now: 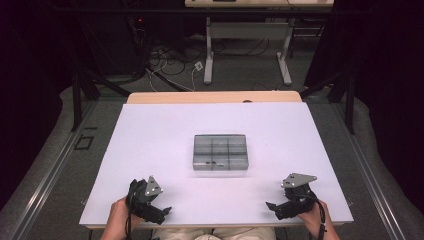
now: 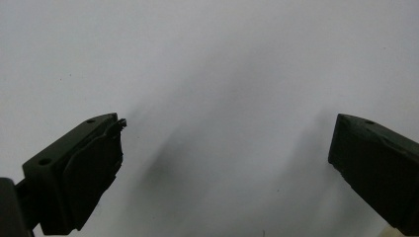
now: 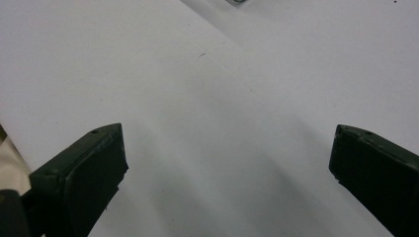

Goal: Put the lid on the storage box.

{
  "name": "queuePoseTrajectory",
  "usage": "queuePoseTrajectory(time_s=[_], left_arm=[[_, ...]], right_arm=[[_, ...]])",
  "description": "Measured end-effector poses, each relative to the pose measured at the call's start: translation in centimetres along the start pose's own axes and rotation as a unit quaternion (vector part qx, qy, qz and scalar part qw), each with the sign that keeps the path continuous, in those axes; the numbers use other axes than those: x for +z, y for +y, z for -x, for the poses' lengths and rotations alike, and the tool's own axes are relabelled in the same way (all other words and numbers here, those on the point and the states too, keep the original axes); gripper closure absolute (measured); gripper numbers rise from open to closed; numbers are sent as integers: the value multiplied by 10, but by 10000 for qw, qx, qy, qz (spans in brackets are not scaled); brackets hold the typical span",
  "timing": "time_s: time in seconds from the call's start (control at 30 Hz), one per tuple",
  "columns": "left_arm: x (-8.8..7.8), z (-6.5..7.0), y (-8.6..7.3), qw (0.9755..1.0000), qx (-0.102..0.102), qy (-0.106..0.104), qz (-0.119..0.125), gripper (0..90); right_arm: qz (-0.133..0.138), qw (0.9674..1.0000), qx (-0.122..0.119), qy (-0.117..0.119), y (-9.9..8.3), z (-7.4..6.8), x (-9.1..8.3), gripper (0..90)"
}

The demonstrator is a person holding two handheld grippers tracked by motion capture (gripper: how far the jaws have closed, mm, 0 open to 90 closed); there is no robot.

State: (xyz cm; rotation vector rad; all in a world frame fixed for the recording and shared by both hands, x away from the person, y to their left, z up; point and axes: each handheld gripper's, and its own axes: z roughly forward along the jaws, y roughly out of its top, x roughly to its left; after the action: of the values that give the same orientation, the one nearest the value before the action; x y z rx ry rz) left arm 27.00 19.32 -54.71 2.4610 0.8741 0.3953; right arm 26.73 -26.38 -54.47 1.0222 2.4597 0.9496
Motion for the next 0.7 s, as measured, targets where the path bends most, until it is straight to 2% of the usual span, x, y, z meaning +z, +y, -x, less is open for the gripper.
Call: queuePoseTrajectory(time_s=[0.2, 0.43, 0.7], left_arm=[[-1, -1, 0, 10000, -21, 5, 37, 1], [-3, -3, 0, 10000, -28, 1, 83, 1], [-4, -4, 1, 9999, -9, 24, 142, 1]], right_arm=[[-79, 10000, -33, 23, 0, -1, 1, 6], [-2, 10000, -45, 15, 0, 0, 1, 6], [-45, 10000, -27, 46, 0, 0, 1, 6]])
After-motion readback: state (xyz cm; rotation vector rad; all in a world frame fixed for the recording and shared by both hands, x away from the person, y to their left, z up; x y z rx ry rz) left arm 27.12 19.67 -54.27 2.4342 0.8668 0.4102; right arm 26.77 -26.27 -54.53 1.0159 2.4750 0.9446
